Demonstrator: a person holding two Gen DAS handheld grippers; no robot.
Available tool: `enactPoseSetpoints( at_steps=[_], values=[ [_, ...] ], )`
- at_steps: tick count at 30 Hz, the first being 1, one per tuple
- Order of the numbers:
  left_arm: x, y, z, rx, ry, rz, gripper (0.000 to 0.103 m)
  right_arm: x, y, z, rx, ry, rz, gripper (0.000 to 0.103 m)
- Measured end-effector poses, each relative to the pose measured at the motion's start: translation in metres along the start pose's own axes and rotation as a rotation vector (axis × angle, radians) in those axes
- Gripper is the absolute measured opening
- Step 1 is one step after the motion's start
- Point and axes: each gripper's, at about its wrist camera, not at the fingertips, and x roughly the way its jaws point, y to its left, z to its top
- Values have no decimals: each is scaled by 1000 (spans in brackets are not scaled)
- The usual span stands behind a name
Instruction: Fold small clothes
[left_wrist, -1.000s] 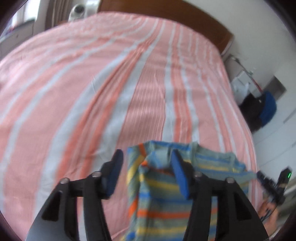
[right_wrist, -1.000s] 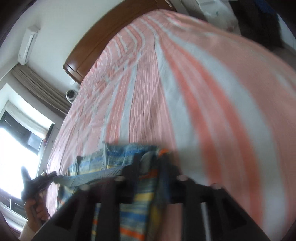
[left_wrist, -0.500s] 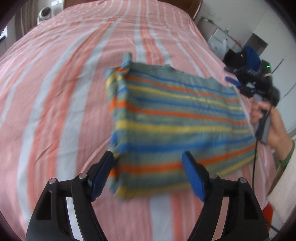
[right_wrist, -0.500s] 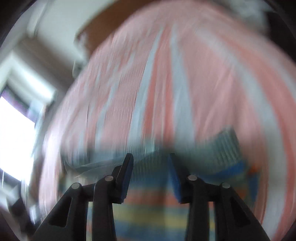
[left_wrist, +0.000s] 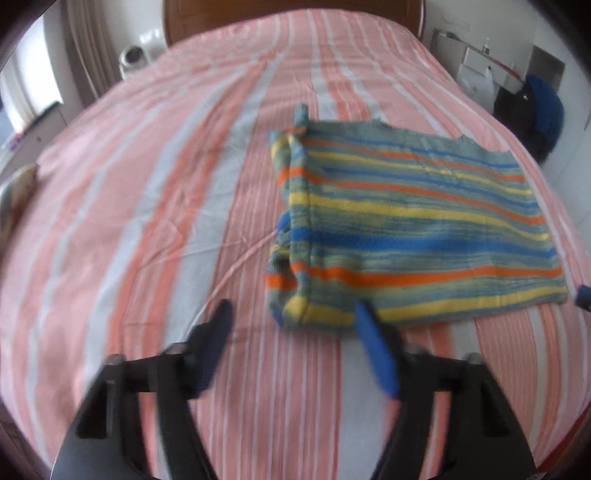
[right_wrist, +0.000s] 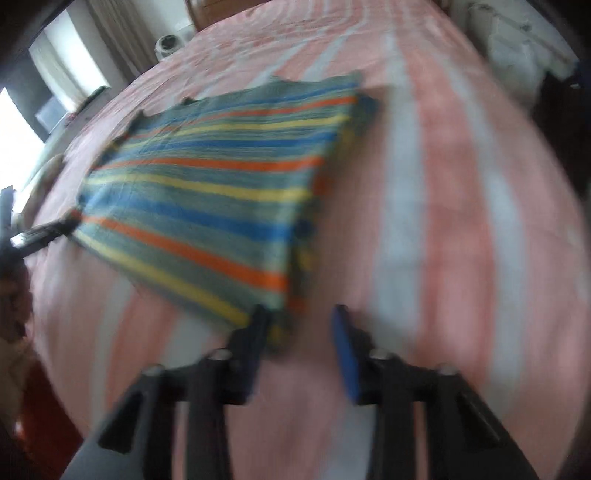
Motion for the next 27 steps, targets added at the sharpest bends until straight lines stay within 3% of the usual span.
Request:
enactPoseSetpoints(
  at_steps=[4, 8, 14, 17, 18, 21, 24, 27],
  values=[
    [-21, -19, -2, 64, -42, 60, 79, -29, -14, -28, 57, -64, 16, 51],
    [-29, -35, 1, 103, -49, 76, 79, -30, -22, -45, 99, -57, 36, 51],
    [-37, -72, 4, 184, -86, 88, 79, -24, -15, -24, 74, -104, 70, 51],
    [-31, -113, 1, 248, -86, -27, 82, -19, -15, -7, 55, -137, 85, 59],
    [-26, -136, -2, 297, -83, -87, 82, -18, -18, -3, 57, -153, 90, 64],
    [-8, -208, -17, 495, -73, -202, 82, -8, -45, 27, 129, -193, 159, 65],
    [11, -272, -31, 681, -101, -214, 82, 6, -71, 61, 193, -184, 290, 65],
    [18, -305, -28, 739, -170, -215, 78, 30, -84, 95, 226, -134, 402, 65]
  ],
)
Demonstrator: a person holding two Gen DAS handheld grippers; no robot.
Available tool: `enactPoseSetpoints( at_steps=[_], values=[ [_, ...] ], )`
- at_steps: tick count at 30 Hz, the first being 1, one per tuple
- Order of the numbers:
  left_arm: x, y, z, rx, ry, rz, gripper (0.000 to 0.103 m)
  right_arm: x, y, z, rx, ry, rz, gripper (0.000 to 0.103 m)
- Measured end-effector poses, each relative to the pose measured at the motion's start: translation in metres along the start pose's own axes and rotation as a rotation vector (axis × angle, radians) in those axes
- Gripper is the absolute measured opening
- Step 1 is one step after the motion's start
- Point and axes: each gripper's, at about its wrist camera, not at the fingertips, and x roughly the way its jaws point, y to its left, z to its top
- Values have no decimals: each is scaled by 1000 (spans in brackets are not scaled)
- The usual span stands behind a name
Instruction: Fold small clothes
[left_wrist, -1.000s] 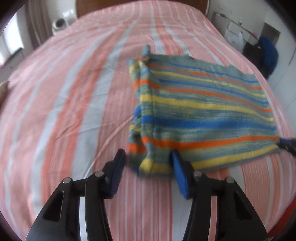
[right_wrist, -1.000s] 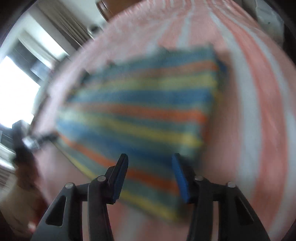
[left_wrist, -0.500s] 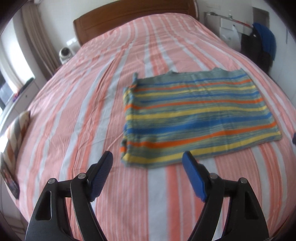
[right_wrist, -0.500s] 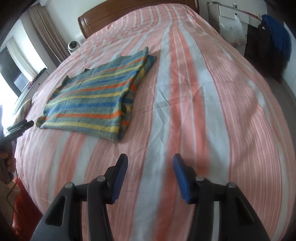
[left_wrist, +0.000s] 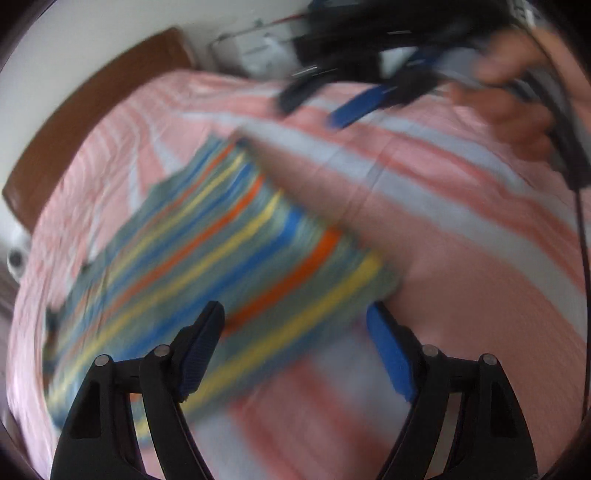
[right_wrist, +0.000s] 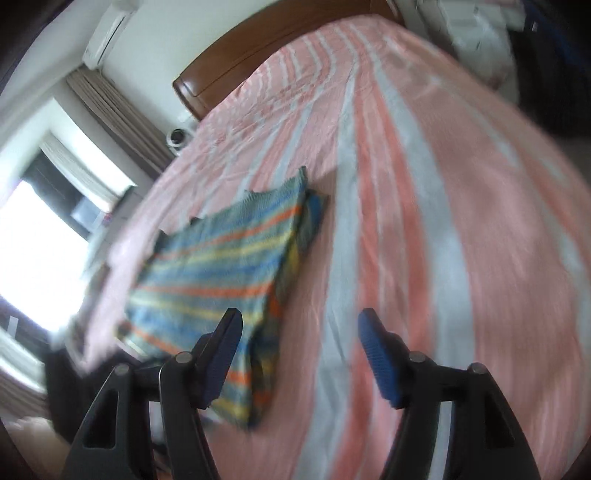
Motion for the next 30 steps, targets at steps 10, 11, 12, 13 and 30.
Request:
enactPoseSetpoints(
  at_steps=[10, 11, 12, 13, 30],
  values=[
    [-18, 51, -8, -233, -75, -82, 5, 106, -12, 68, 129, 113, 74, 9],
    [-27, 65, -15, -286, -86, -88, 5, 110, -5, 70, 113, 114, 46, 8],
    [-33, 71, -19, -329, -93, -87, 5, 111, 9, 73, 71, 100, 32, 8],
    [-45, 87, -29, -387, -106, -87, 5, 108, 24, 76, 33, 80, 51, 8],
    [-104, 245, -205, -928, 26, 65, 20, 265, 305, 55, -257, 160, 161, 13]
  ],
)
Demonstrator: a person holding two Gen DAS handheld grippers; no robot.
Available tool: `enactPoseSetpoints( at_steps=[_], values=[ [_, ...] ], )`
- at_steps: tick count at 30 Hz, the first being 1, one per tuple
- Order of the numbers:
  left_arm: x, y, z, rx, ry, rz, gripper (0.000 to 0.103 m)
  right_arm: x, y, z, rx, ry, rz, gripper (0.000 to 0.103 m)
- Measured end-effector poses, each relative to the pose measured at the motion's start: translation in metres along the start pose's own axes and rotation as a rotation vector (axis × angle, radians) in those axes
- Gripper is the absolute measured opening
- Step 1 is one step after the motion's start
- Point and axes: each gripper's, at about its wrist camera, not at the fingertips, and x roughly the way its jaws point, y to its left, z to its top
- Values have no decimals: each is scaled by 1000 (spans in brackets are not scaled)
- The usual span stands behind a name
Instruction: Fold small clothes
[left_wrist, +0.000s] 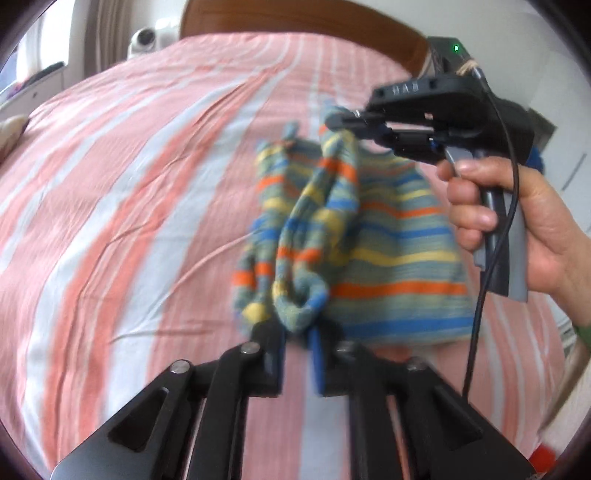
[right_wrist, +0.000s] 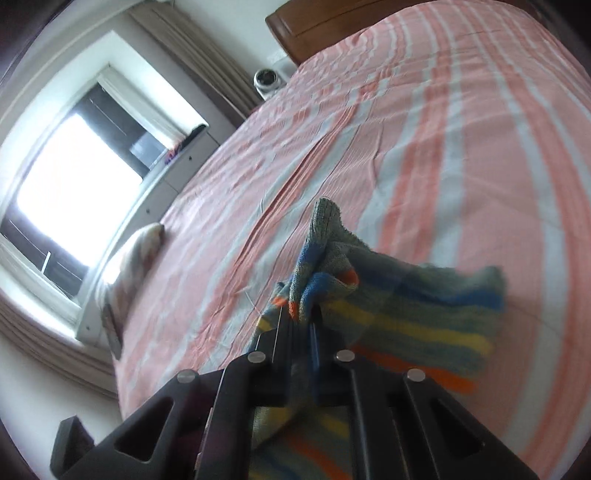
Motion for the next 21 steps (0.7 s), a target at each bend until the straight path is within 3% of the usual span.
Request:
enactPoseSetpoints(
  at_steps=[1, 3, 5, 8, 11, 14, 16, 19, 21],
  values=[
    [-5, 4, -2, -9, -3, -10, 24, 10, 2, -2, 16, 0, 18, 16],
    [-18, 1, -4, -7, -19, 10, 42, 23, 5, -7, 80, 2, 79, 47],
    [-33, 5, -2, -5, -57, 9, 62, 12, 3, -12, 98, -33, 125, 52],
    [-38, 6, 10, -21, -87, -43, 76, -26, 5, -18, 57, -80, 100, 52],
    [-26, -4, 20, 10, -90, -36, 76, -72, 15, -42, -79, -80, 8, 52],
    [12, -3, 33, 31, -22, 92, 76, -100, 20, -85, -166, -33, -1, 52],
    [36, 6, 36, 37, 60, 169, 75, -91, 14, -123, -185, 49, -33, 55],
    [32, 16, 43, 41, 83, 135, 76, -64, -3, -168, -191, 181, -157, 52],
    [13, 20, 51, 50, 44, 118, 78, -77, -3, -173, -172, 128, -145, 52]
  ],
)
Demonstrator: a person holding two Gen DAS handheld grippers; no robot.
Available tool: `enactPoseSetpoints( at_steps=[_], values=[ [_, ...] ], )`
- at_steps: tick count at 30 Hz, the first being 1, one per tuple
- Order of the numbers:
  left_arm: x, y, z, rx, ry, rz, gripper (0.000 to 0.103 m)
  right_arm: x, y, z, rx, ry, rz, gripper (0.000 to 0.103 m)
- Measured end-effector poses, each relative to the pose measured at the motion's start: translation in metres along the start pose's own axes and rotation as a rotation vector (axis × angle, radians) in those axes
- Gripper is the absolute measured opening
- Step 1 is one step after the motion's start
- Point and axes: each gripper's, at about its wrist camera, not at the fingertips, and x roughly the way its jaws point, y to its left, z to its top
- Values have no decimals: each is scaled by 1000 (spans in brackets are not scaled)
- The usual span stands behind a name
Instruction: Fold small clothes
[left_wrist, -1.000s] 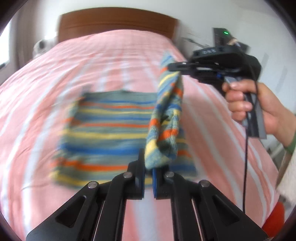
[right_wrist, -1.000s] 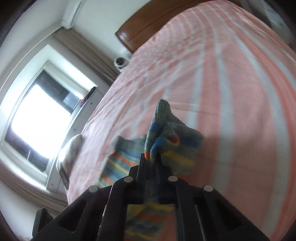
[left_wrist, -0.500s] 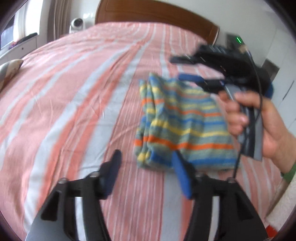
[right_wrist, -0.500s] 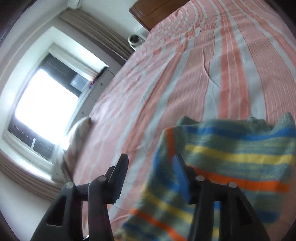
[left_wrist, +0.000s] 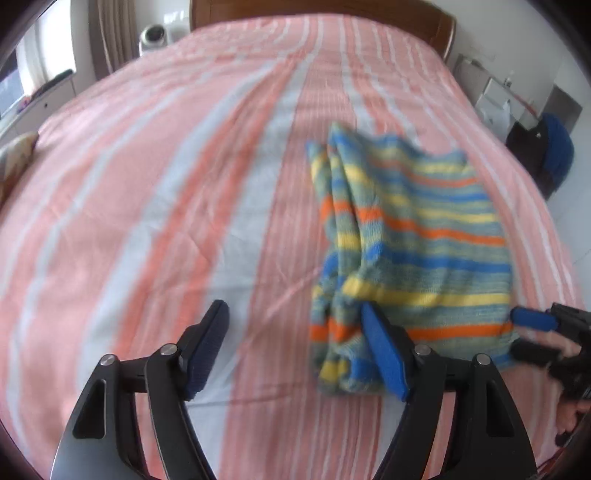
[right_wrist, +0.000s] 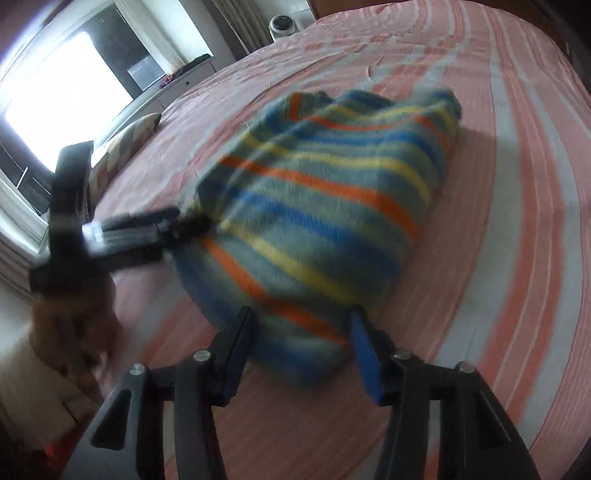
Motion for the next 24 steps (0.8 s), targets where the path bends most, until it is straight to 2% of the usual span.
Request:
enactPoseSetpoints(
  at_steps=[1, 2, 3, 4, 6, 7, 10, 12, 13, 14, 15, 16, 17, 18, 19, 21, 22, 24],
  values=[
    [-6, 3, 4, -2, -15, -30, 86, -13, -4, 1, 36, -49, 27, 55],
    [-5, 5, 11, -8, -22, -75, 94, -23, -10, 5, 66, -95, 42, 66],
    [-2, 5, 20, -10, -20, -126, 96, -33, -18, 10, 103, -154, 37, 77],
    [2, 4, 28, -7, -6, -162, 96, -38, -28, 16, 135, -191, 27, 81],
    [23, -5, 43, 20, 58, -216, 96, -33, -45, 31, 201, -204, 23, 81],
    [32, -10, 47, 40, 88, -219, 96, -25, -56, 39, 248, -198, 41, 81],
    [64, -21, 55, 81, 161, -176, 97, 1, -79, 52, 334, -162, 109, 81],
    [75, -22, 59, 69, 166, -171, 99, 24, -82, 59, 359, -134, 118, 80],
    [75, -23, 60, 61, 156, -166, 99, 36, -82, 63, 366, -132, 120, 74],
    [75, -24, 60, 56, 151, -156, 90, 42, -81, 66, 365, -143, 115, 67],
    [76, -28, 58, 67, 146, -138, 74, 47, -76, 70, 360, -144, 106, 50],
    [76, -32, 57, 83, 147, -149, 35, 53, -66, 73, 340, -130, 55, 29],
    [75, -39, 54, 95, 149, -161, 24, 54, -60, 77, 307, -130, -4, 28],
    [73, -44, 56, 107, 126, -133, 20, 53, -46, 82, 251, -137, -73, 26],
    [71, -48, 55, 120, 107, -115, 18, 51, -26, 83, 147, -147, -190, 24],
    [59, -51, 53, 125, 64, -93, 16, 47, 6, 82, 2, -174, -330, 23],
    [51, -50, 53, 119, 43, -98, 15, 42, 21, 81, -60, -202, -384, 23],
    [29, -47, 56, 103, -3, -115, 14, 31, 38, 80, -109, -250, -416, 22]
  ],
)
